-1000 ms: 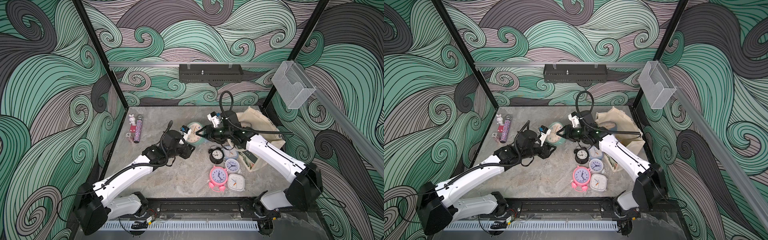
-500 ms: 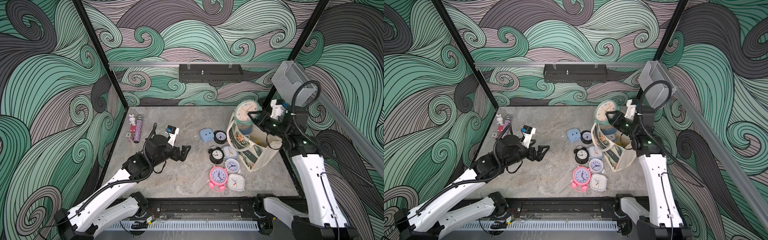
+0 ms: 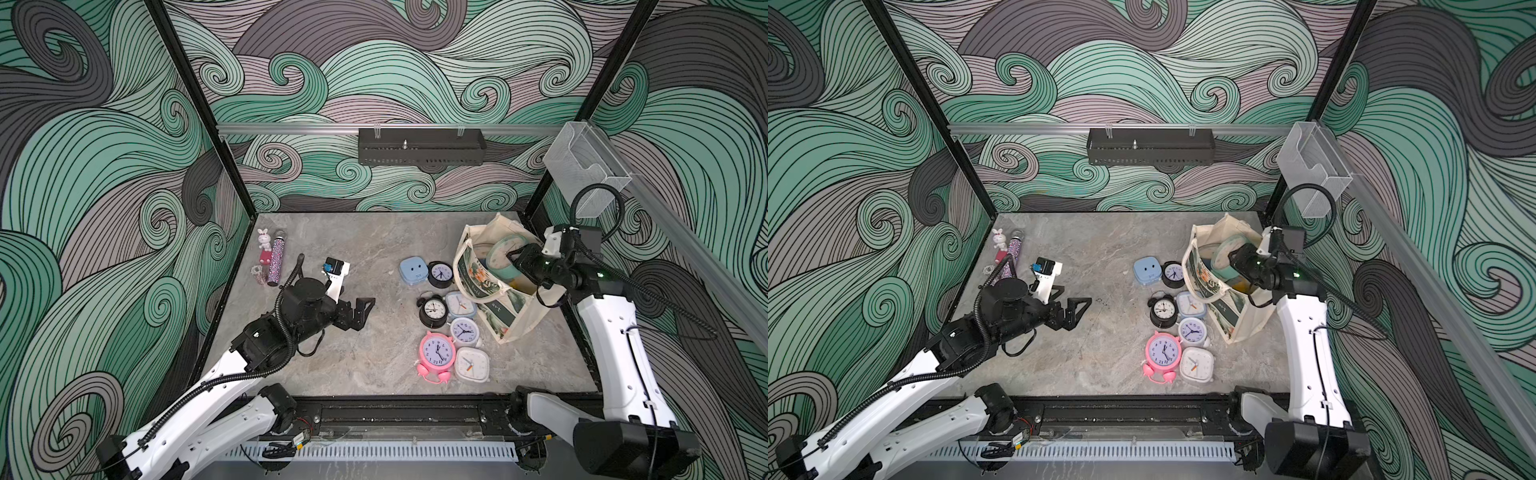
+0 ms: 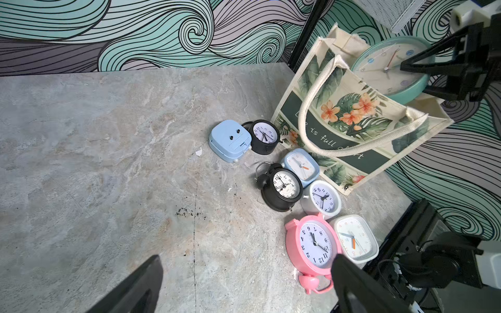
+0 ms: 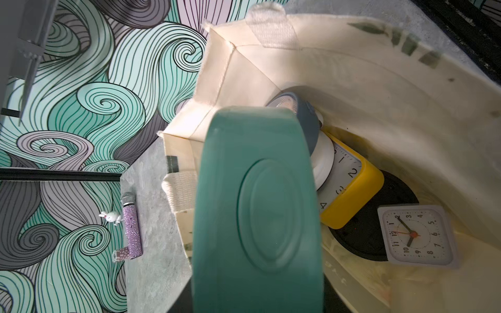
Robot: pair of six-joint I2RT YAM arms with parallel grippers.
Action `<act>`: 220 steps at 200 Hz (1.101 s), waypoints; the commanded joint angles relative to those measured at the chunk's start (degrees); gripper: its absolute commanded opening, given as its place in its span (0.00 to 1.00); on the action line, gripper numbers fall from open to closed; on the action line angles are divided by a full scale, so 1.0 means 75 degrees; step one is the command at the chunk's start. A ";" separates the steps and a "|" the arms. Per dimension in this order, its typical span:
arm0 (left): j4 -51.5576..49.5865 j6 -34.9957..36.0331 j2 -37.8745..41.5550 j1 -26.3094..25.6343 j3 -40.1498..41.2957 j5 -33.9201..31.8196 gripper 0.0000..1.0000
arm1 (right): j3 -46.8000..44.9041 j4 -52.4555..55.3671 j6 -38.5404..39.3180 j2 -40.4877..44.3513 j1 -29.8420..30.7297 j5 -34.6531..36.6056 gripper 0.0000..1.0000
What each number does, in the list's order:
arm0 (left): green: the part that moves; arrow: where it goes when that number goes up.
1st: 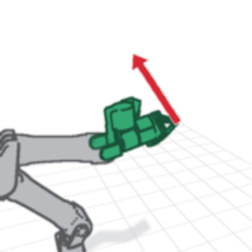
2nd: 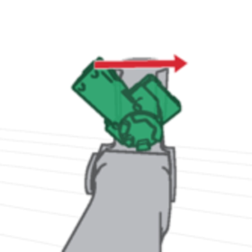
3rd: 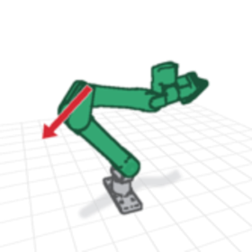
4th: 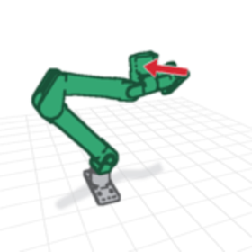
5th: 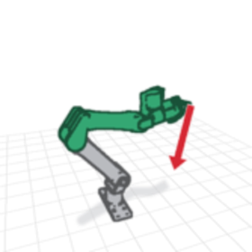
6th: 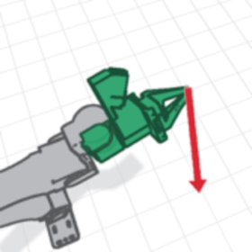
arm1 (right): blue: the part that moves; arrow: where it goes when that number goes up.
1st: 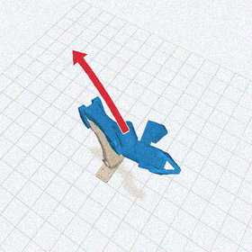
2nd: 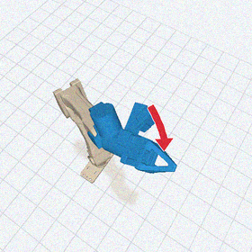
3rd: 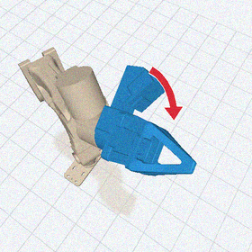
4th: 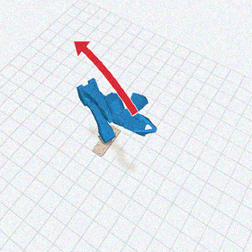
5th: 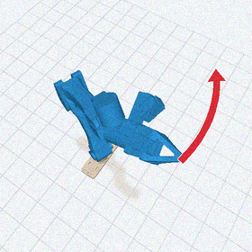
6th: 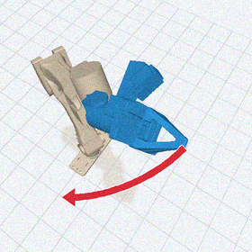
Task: Put the alarm clock into the canvas bag
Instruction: Place the alarm at the canvas bag.
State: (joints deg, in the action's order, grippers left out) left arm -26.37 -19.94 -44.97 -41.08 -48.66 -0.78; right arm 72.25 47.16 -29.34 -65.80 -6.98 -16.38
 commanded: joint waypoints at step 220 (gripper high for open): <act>-0.1240 0.0128 -0.1745 -0.0020 -0.2028 0.0535 0.99 | 0.1262 0.0663 0.1348 0.0233 -0.0368 0.1856 1.00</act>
State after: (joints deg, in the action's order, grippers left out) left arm -31.66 -19.07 -54.68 -41.08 -58.98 0.30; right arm 77.82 51.31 -21.80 -62.35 -9.45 -8.88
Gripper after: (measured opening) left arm 0.986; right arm 0.995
